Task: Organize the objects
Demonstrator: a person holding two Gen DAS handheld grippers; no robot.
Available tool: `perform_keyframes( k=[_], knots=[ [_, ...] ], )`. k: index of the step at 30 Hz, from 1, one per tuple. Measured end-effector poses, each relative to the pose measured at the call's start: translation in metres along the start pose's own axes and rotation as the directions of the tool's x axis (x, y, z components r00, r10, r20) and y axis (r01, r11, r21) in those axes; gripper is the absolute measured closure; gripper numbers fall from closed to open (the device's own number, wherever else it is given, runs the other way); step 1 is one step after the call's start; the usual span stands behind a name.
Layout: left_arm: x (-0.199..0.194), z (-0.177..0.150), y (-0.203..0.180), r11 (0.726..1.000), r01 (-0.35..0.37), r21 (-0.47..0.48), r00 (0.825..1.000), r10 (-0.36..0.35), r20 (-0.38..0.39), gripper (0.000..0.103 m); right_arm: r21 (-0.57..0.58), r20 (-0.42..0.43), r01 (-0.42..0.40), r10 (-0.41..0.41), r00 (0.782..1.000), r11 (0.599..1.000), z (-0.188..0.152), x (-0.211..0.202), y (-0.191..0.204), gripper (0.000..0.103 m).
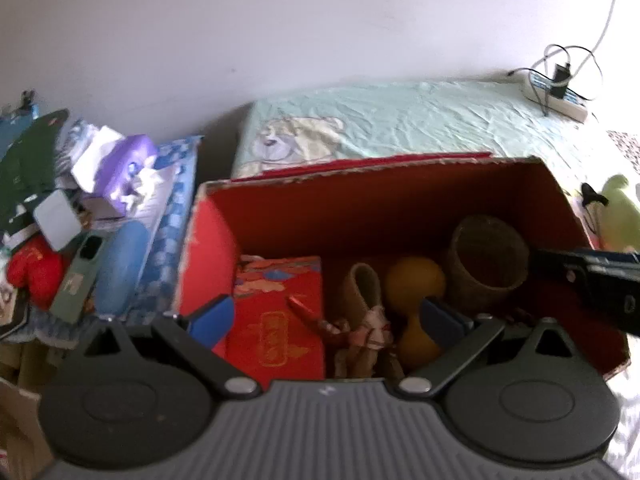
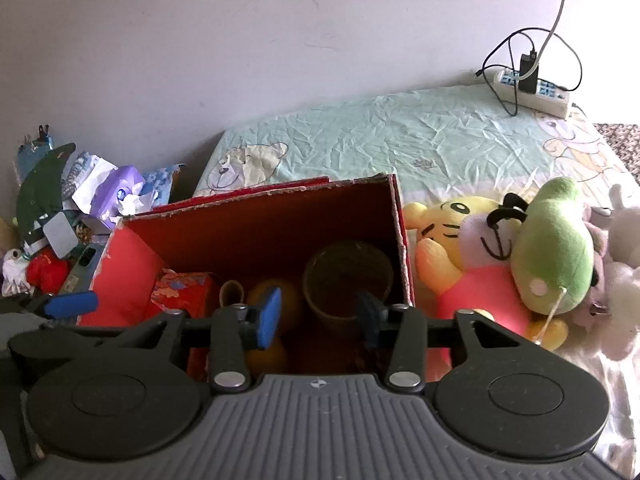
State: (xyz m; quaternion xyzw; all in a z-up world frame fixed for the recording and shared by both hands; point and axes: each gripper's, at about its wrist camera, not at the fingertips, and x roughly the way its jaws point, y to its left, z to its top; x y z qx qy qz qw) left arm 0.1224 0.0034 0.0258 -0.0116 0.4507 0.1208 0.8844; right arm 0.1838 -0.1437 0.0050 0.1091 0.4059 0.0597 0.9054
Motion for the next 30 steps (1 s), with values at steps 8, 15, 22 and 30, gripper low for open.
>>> perform_keyframes(
  k=[8,15,22,30],
  knots=[
    [-0.012,-0.004,0.003,1.000,0.002,-0.020,1.000,-0.002,-0.025,0.003,-0.040,0.010,0.010,-0.010,1.000,0.999,-0.007,-0.011,0.011,0.053],
    [-0.027,-0.009,0.001,1.000,-0.023,-0.002,0.999,0.023,-0.031,0.004,-0.040,0.017,0.026,-0.025,1.000,0.999,-0.012,-0.025,0.016,0.052],
    [-0.036,-0.013,0.001,1.000,-0.019,-0.006,0.999,0.019,-0.030,0.004,-0.034,0.033,0.039,-0.038,0.999,0.999,-0.018,-0.035,0.018,0.048],
    [-0.039,-0.022,-0.004,0.999,-0.045,0.024,0.998,0.046,-0.045,0.004,-0.027,0.018,0.047,-0.047,0.999,0.999,-0.029,-0.042,0.019,0.040]
  ],
)
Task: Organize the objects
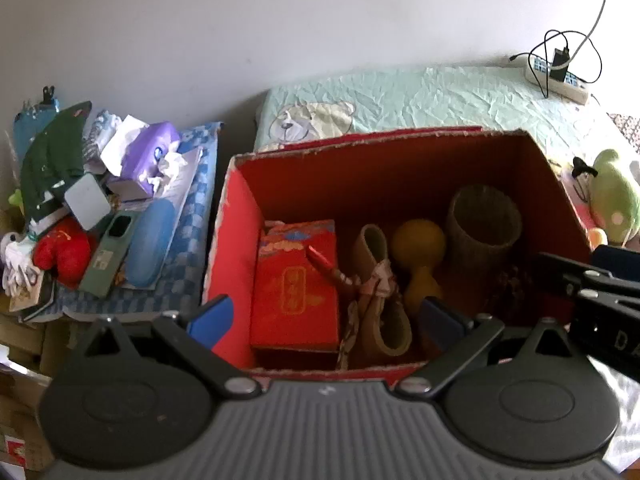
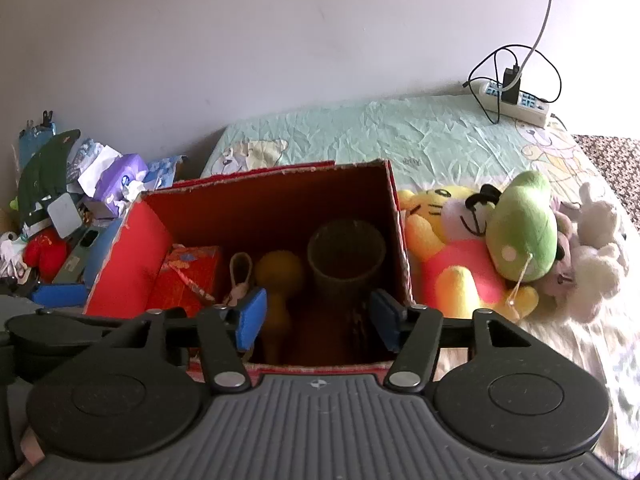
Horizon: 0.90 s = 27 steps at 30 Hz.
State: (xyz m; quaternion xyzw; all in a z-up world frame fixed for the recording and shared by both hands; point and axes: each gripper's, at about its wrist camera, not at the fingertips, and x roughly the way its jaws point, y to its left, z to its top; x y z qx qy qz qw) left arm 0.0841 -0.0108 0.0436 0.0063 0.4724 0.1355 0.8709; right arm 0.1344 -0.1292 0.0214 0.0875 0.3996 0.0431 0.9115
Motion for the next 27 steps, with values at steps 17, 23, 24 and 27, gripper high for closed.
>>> perform_keyframes(
  k=[17,23,24,27],
  knots=[
    [-0.006,-0.034,-0.002,1.000,0.023,0.008,0.992,-0.022,-0.125,0.004,0.002,-0.167,-0.058,0.058,0.984,0.998,-0.027,-0.012,-0.002,0.036],
    [0.001,-0.043,-0.006,0.999,0.033,0.009,0.979,-0.030,-0.199,0.004,0.034,-0.233,-0.061,0.068,0.970,0.998,-0.032,-0.008,-0.007,0.036],
    [0.001,-0.044,-0.007,0.999,0.038,0.006,0.977,-0.036,-0.208,0.004,0.037,-0.236,-0.062,0.069,0.969,0.997,-0.033,-0.008,-0.007,0.036],
    [0.000,-0.045,-0.008,0.999,0.037,0.004,0.976,-0.036,-0.215,0.004,0.038,-0.238,-0.063,0.070,0.969,0.997,-0.033,-0.010,-0.008,0.036]
  ],
)
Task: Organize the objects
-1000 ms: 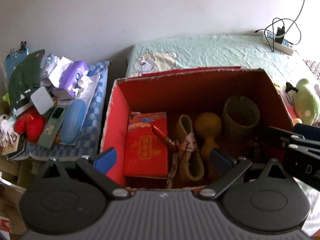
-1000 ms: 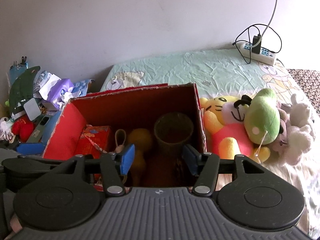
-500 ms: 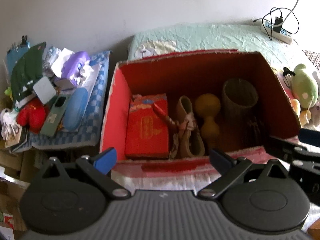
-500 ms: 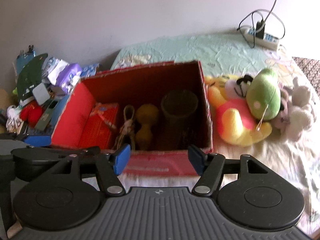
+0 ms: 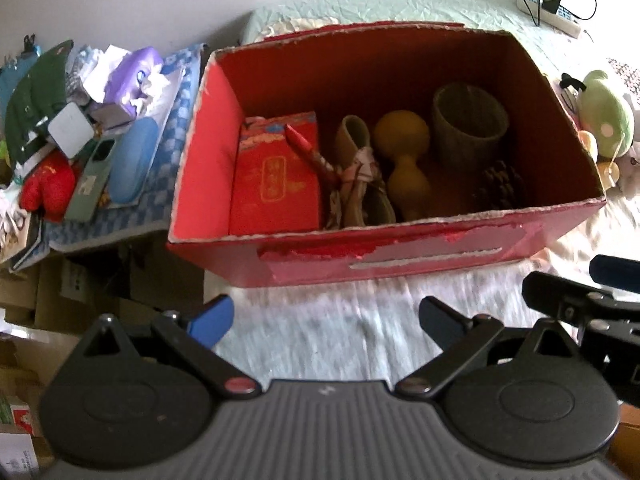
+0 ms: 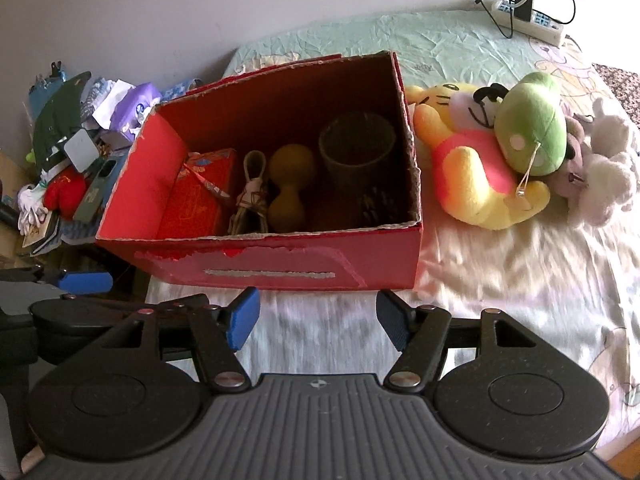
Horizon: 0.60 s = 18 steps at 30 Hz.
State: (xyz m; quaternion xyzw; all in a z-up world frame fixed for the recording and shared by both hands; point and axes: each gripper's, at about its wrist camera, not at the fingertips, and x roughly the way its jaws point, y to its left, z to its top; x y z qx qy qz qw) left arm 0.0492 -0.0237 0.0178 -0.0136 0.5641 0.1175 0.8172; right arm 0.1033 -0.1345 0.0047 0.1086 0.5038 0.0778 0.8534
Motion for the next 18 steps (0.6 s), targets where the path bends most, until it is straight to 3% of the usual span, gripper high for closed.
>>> perform_keyframes(
  k=[5,12,18],
  knots=[
    [-0.006,0.002,-0.001,1.000,-0.005,-0.004,1.000,0.005,0.015,0.004,-0.013,0.033,-0.008,0.009,0.999,1.000,0.004,-0.008,0.001,0.035],
    [-0.024,0.018,0.005,1.000,-0.009,-0.025,0.993,0.012,0.120,0.004,-0.055,0.170,0.021,-0.011,0.985,0.998,0.018,-0.021,0.009,0.033],
    [-0.023,0.031,0.009,0.999,-0.010,-0.035,0.986,0.016,0.163,0.004,-0.050,0.198,0.024,-0.014,0.980,0.998,0.031,-0.016,0.008,0.033]
  ],
)
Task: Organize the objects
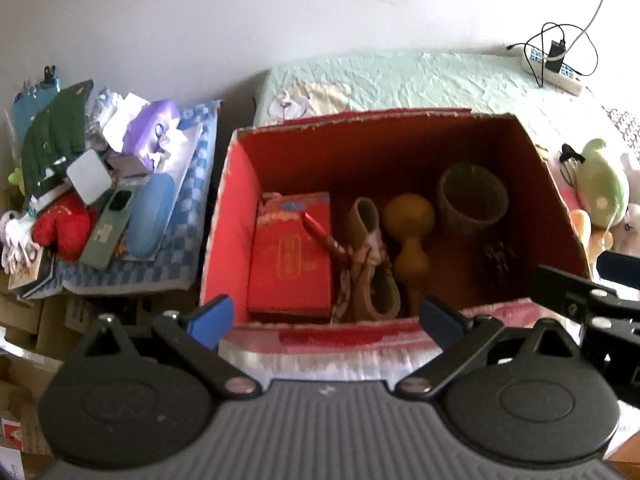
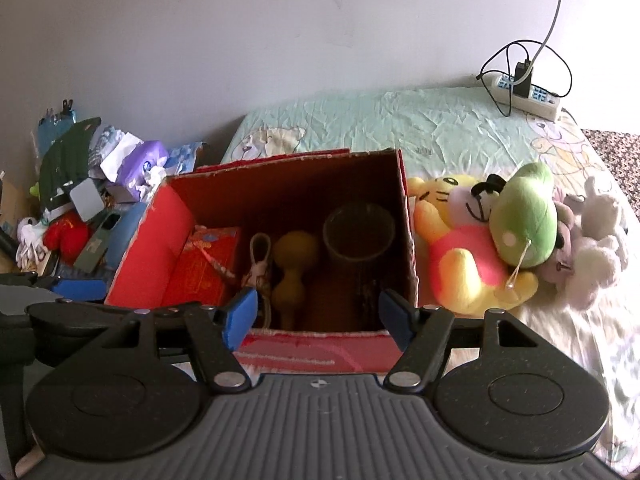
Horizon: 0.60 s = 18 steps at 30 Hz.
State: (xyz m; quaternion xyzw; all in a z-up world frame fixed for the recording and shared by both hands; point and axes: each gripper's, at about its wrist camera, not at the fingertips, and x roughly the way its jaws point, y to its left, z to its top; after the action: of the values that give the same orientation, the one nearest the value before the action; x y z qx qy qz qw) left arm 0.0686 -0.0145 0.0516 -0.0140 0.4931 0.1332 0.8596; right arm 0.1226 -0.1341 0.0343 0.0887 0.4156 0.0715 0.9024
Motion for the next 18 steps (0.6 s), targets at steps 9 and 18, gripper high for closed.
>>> perform_keyframes(
  k=[9,18],
  knots=[
    [0.011,0.010,0.000,1.000,0.003,0.006,1.000,-0.003,0.014,0.004,-0.008,0.028,0.029,-0.029,0.999,1.000,0.010,0.010,-0.001,0.033],
    [0.026,0.016,-0.005,0.998,0.039,0.046,0.999,-0.039,-0.009,0.004,0.009,0.009,0.043,-0.043,0.999,0.999,0.016,0.021,-0.007,0.033]
  ],
)
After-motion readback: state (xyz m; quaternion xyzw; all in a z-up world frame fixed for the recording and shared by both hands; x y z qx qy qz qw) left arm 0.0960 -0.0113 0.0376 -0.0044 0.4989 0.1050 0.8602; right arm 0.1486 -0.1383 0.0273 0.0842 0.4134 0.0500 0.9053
